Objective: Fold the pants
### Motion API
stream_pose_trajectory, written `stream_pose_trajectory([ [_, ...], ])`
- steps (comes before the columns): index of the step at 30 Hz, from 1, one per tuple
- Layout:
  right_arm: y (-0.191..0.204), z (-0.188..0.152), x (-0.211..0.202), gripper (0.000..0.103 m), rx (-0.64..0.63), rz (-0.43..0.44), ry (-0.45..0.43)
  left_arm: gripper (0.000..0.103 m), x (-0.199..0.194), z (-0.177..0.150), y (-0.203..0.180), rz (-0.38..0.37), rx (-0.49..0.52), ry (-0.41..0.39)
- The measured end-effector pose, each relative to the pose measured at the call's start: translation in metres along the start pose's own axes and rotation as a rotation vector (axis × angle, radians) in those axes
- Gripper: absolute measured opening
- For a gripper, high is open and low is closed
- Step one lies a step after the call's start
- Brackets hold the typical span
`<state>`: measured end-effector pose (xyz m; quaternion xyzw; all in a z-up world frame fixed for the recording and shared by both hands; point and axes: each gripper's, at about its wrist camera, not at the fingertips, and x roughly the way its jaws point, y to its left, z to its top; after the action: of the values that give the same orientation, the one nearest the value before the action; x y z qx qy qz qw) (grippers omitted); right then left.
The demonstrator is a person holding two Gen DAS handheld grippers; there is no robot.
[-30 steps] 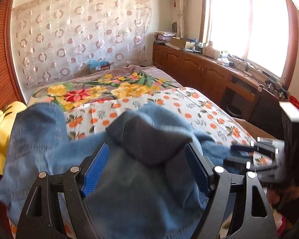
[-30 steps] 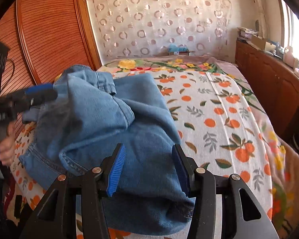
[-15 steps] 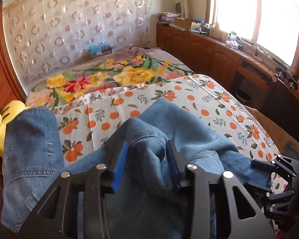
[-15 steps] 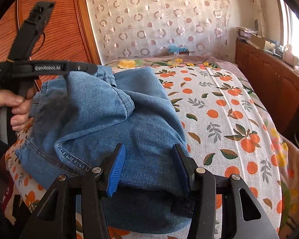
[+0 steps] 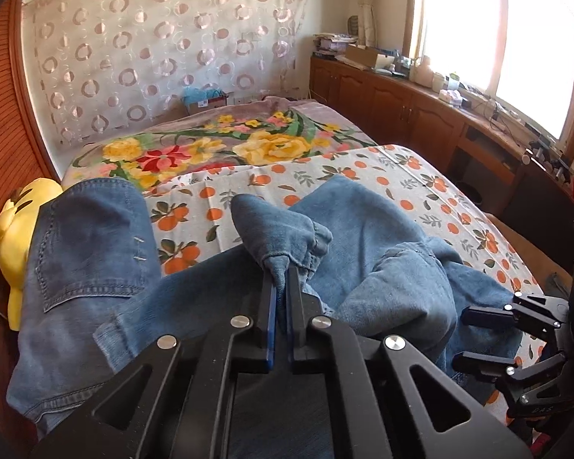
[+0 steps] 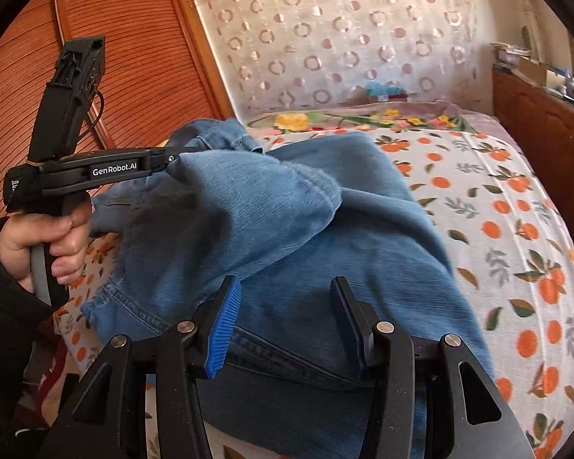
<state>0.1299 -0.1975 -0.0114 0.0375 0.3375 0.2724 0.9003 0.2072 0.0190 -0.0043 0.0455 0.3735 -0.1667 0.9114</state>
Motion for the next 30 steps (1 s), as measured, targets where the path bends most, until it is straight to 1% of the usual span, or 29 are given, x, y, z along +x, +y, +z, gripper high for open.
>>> stream_pose_trajectory([
  [3, 0.005, 0.003, 0.009, 0.05, -0.017, 0.009, 0.018, 0.004, -0.008, -0.004, 0.012, -0.006, -0.03, -0.02],
  [6, 0.008, 0.007, 0.017, 0.05, -0.017, 0.03, 0.025, 0.004, -0.009, -0.006, 0.017, -0.001, -0.035, -0.021],
  [14, 0.013, 0.007, 0.013, 0.05, -0.022, 0.072, 0.024, 0.004, -0.002, -0.008, 0.022, 0.01, -0.037, -0.005],
  [17, 0.017, 0.005, 0.013, 0.05, -0.045, 0.07, 0.029, 0.004, 0.002, -0.011, 0.023, 0.013, -0.036, 0.006],
  [21, 0.016, 0.008, 0.025, 0.05, -0.038, 0.055, 0.044, 0.004, 0.002, -0.013, 0.026, 0.001, -0.05, -0.001],
  [23, 0.015, 0.011, 0.028, 0.033, -0.04, 0.057, 0.044, 0.004, -0.001, -0.013, 0.027, -0.006, -0.056, -0.009],
  [24, 0.015, 0.012, 0.028, 0.02, -0.037, 0.069, 0.05, 0.004, -0.004, -0.012, 0.027, -0.01, -0.057, -0.018],
  [27, 0.02, 0.011, 0.022, 0.009, -0.049, 0.088, 0.026, 0.004, -0.019, -0.011, 0.026, -0.017, -0.067, -0.054],
  [30, 0.027, 0.007, 0.003, 0.007, -0.081, 0.102, -0.004, 0.004, -0.039, -0.014, 0.026, -0.017, -0.077, -0.097],
])
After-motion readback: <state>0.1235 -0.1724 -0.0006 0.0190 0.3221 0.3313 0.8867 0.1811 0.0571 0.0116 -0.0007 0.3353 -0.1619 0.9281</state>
